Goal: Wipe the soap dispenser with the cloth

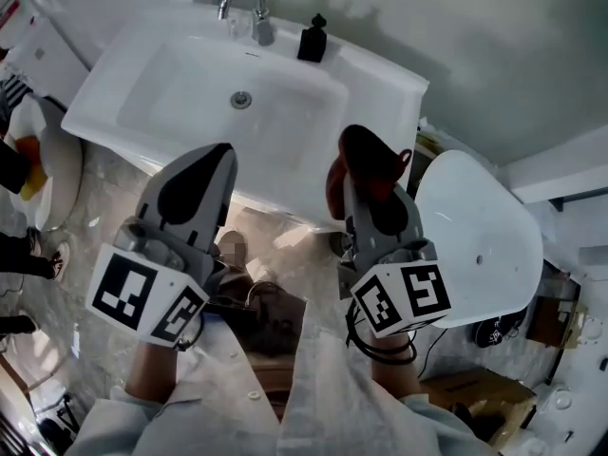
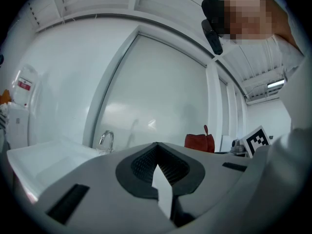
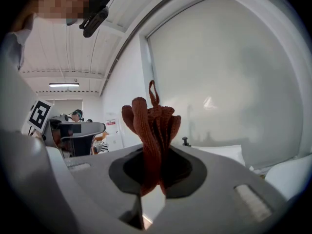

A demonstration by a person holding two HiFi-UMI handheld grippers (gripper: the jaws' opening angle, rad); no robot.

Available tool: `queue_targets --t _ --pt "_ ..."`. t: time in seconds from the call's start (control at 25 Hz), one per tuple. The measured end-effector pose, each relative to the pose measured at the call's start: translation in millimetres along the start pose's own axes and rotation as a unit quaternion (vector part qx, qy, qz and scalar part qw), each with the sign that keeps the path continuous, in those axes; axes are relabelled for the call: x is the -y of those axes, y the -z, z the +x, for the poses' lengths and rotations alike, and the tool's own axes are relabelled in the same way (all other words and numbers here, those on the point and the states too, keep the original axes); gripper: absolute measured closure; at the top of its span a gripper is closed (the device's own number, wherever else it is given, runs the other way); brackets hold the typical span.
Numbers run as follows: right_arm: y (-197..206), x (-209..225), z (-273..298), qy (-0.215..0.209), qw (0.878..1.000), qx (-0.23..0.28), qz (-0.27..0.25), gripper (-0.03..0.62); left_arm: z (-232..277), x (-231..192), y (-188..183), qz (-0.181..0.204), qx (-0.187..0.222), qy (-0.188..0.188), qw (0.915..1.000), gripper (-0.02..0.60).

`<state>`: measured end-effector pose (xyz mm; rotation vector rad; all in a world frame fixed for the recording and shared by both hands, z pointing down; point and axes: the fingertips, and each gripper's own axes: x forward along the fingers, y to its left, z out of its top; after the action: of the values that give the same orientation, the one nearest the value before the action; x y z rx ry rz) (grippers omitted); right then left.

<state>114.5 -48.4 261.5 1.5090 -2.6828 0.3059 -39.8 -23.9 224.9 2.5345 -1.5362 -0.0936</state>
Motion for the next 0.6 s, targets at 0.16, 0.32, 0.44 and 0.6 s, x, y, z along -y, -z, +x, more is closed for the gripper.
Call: queue_targets --t 0.16,0.32,0.44,0.6 --pt "-3 11 4 0.018 1.000 0.007 -0.001 0.539 14 -2 -1 0.000 0.005 0.019 0.9998 0.584" --pt "-7 19 14 0.033 0.999 0.010 -0.003 0.539 29 -9 -4 0.000 0.007 0.033 0.9994 0.584" --pt "-15 27 26 0.044 0.999 0.014 -0.004 0.539 44 -17 -9 0.002 0.009 0.045 0.9989 0.584" --pt "-21 34 51 0.057 0.998 0.014 -0.007 0.539 63 -34 -15 0.007 0.009 0.059 0.9982 0.584"
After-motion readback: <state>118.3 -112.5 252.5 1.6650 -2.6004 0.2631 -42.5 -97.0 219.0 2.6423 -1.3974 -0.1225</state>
